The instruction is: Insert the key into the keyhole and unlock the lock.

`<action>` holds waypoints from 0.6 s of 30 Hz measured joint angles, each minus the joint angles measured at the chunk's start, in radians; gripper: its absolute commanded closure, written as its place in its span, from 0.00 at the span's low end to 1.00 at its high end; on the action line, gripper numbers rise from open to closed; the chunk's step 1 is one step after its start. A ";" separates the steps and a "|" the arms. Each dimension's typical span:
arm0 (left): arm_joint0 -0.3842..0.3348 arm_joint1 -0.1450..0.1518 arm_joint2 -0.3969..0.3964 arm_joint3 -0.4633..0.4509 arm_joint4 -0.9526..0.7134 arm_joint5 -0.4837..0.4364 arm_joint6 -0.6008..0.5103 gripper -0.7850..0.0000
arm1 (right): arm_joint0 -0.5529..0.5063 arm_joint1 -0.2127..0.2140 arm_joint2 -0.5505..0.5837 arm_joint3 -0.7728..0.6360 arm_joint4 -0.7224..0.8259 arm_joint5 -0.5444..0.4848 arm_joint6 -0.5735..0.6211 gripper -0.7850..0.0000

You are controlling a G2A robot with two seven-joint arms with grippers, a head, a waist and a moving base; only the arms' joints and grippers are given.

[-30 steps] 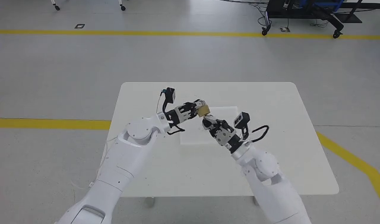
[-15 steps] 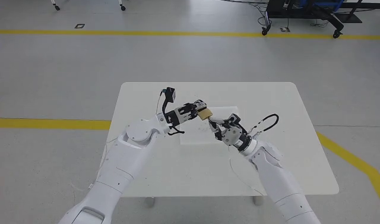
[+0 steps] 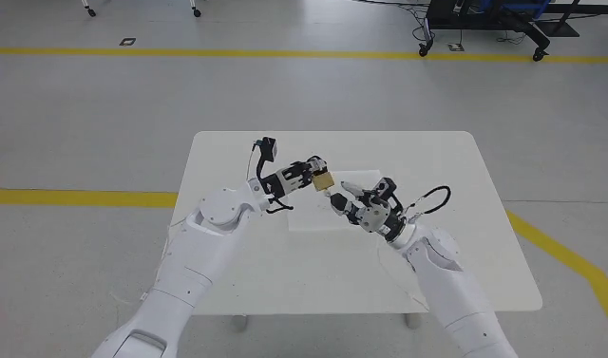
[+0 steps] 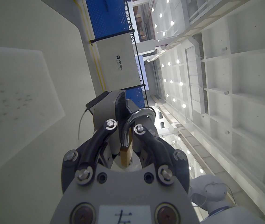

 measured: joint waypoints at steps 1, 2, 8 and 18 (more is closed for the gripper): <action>-0.004 0.001 0.001 0.001 0.015 0.013 0.010 1.00 | -0.021 0.004 0.015 -0.024 -0.033 -0.027 -0.024 0.00; -0.008 0.001 0.003 0.003 0.031 0.024 0.020 1.00 | -0.039 0.007 0.028 -0.044 -0.054 -0.047 -0.041 0.00; -0.062 -0.011 0.083 0.039 0.230 0.217 0.141 1.00 | -0.193 0.035 0.190 -0.207 -0.148 -0.153 -0.147 0.00; -0.216 -0.085 0.267 0.236 0.346 0.560 0.156 0.78 | -0.224 0.038 0.224 -0.240 -0.155 -0.161 -0.170 0.00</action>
